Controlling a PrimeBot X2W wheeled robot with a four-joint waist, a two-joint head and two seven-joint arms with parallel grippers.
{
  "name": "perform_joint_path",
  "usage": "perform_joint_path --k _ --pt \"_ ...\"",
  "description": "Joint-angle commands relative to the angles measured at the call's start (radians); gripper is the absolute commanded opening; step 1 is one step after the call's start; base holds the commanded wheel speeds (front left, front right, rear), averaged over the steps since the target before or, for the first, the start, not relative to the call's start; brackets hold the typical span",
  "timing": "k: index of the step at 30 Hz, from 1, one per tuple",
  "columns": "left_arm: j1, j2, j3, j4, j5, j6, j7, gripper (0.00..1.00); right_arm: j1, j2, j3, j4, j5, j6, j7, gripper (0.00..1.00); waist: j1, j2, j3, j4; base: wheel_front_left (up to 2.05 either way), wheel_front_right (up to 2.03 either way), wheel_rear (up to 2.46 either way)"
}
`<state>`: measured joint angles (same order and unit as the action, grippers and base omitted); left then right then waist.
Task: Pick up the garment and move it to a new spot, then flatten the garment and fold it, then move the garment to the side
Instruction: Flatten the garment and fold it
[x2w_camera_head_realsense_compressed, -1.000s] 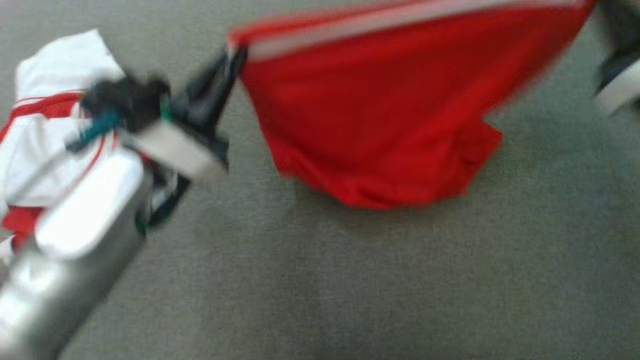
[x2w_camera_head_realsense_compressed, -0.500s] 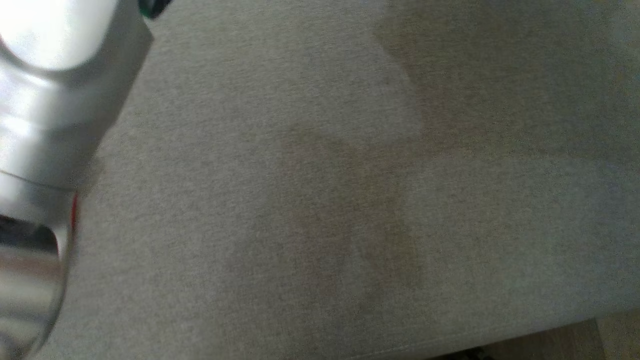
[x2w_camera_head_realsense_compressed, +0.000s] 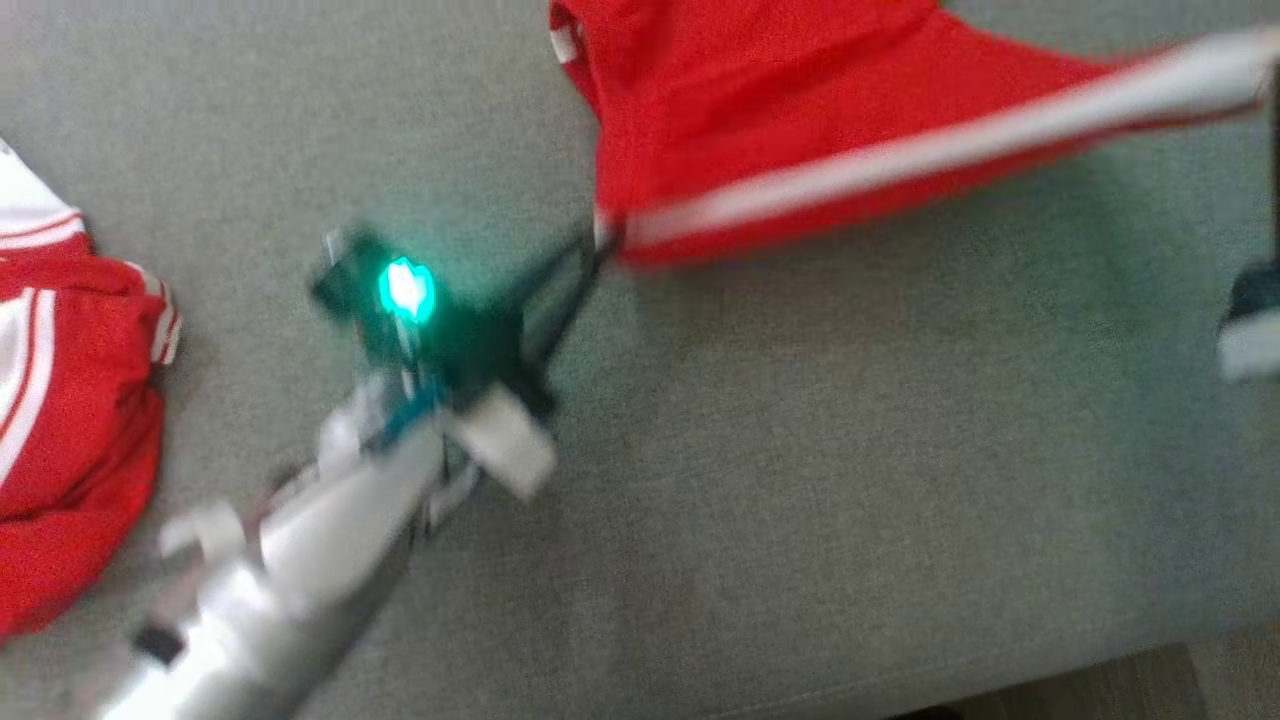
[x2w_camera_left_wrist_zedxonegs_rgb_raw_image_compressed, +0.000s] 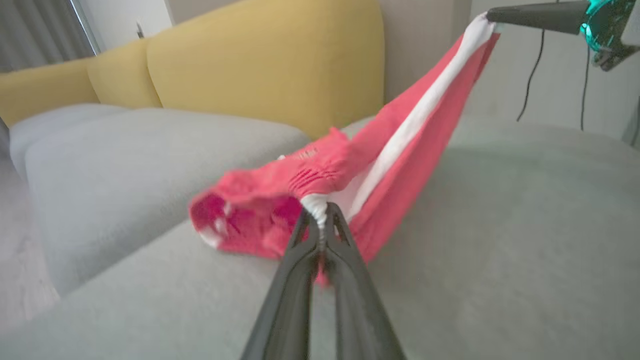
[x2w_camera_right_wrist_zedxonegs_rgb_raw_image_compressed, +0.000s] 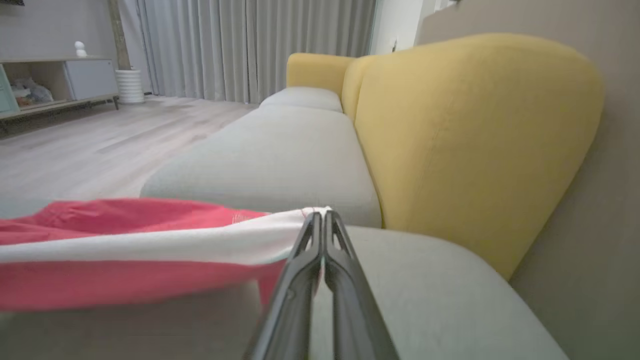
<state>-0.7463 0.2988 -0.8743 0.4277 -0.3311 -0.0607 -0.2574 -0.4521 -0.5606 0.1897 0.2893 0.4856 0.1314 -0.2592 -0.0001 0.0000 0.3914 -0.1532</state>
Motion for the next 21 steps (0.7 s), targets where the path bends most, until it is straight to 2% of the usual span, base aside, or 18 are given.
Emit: perform_joint_path --k 1,8,14,18,21 --pt "0.033 0.037 0.023 -0.043 0.011 0.010 -0.004 0.00 0.068 -0.026 -0.006 -0.038 0.013 -0.001 -0.003 0.00 0.0001 0.0000 -0.039 -0.002 0.00 0.00 0.00" --pt "0.300 0.088 -0.024 -0.092 0.024 0.055 -0.004 0.00 0.389 -0.012 -0.055 -0.130 0.053 -0.001 0.000 0.00 0.0001 0.0000 -0.135 -0.008 0.00 0.00 0.00" --pt "0.459 0.161 -0.028 -0.186 0.000 0.095 -0.002 0.00 0.620 0.006 -0.151 -0.275 0.059 -0.001 0.033 0.00 0.0001 0.0000 -0.168 -0.002 0.00 0.00 0.00" --pt "0.500 0.192 -0.024 -0.270 -0.013 0.115 0.016 0.00 0.689 0.033 -0.222 -0.387 0.021 -0.001 0.070 0.00 0.0001 0.0000 -0.183 0.006 0.00 0.00 0.00" --pt "0.482 0.186 -0.019 -0.319 -0.024 0.112 0.030 0.00 0.681 0.039 -0.262 -0.426 0.003 -0.001 0.101 0.00 0.0001 0.0000 -0.184 0.021 0.00 0.00 0.00"
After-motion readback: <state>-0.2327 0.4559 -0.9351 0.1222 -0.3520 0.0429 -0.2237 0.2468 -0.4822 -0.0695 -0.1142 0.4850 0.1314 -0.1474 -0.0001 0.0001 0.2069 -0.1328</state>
